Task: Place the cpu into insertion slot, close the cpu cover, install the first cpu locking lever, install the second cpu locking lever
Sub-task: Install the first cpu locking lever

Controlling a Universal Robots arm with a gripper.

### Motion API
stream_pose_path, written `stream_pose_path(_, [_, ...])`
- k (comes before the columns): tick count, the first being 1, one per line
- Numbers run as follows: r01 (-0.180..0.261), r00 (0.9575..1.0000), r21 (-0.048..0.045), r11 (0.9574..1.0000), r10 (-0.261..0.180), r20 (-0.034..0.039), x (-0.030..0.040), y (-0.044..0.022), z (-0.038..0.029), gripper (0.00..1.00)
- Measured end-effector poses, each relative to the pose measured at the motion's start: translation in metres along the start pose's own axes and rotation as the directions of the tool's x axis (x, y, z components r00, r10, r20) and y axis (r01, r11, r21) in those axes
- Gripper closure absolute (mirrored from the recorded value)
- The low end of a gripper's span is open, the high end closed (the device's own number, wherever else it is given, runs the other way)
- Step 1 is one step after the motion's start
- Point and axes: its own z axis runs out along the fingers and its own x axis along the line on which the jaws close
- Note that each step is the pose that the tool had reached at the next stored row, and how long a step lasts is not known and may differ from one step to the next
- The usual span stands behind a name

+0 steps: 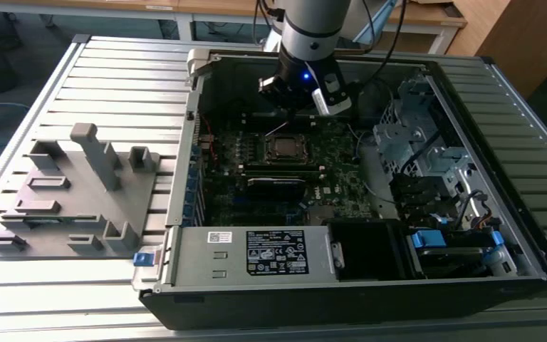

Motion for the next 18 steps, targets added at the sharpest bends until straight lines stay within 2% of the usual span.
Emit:
stream_pose_path(12, [0.001,1.0,-0.0001,1.0,-0.001,0.0052,0.0013,-0.0005,0.0022,0.9])
stream_pose_path(18, [0.001,1.0,-0.0001,1.0,-0.001,0.0056,0.0014,-0.0006,0.0025,0.9])
